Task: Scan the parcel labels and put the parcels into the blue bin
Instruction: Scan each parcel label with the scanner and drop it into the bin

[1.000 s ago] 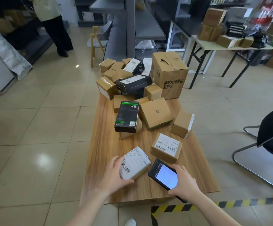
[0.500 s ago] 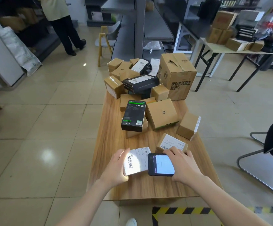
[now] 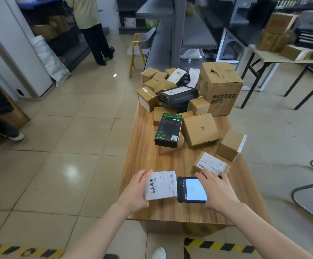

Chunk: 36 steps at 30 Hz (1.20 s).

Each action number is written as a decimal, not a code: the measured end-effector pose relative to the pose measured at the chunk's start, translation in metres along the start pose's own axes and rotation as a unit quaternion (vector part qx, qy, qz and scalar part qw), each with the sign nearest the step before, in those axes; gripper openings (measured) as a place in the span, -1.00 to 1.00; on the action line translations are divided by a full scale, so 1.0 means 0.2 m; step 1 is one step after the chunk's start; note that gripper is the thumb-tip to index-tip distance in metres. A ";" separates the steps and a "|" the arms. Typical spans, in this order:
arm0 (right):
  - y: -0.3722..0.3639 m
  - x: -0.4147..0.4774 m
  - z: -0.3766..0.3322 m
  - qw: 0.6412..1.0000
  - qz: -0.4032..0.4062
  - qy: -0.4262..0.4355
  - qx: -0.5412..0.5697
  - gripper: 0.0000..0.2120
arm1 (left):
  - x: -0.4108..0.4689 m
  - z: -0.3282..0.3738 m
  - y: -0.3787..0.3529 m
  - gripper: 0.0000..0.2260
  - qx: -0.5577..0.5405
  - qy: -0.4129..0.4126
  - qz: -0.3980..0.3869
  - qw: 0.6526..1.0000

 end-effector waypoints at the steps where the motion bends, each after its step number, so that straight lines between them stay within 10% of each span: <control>1: 0.00 -0.01 -0.02 1.000 -0.001 0.004 0.001 -0.23 | -0.03 -0.01 0.01 -0.02 0.008 0.003 0.005 1.000; 14: -0.09 -0.03 -0.59 0.980 -0.016 0.164 0.109 -0.11 | -0.95 -0.22 0.15 -0.17 -0.052 0.213 0.185 0.958; 25: -0.29 -0.25 -1.56 0.915 -0.140 0.347 0.150 -0.13 | -2.51 -0.54 -0.05 -0.06 -0.133 0.559 0.352 0.739; 36: -0.77 -0.64 -2.39 0.843 -0.290 0.410 0.192 -0.13 | -3.27 -0.60 -0.58 -0.14 -0.212 0.685 0.404 0.568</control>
Point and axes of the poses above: each hand's wrist, its own x-axis towards the middle knuckle, its own y-axis out of the back of the hand, z = x × y, the point moved 7 cm from there along x, towards the middle knuckle, and after that the axes turned 3 degrees about y, right-handed, at the moved point
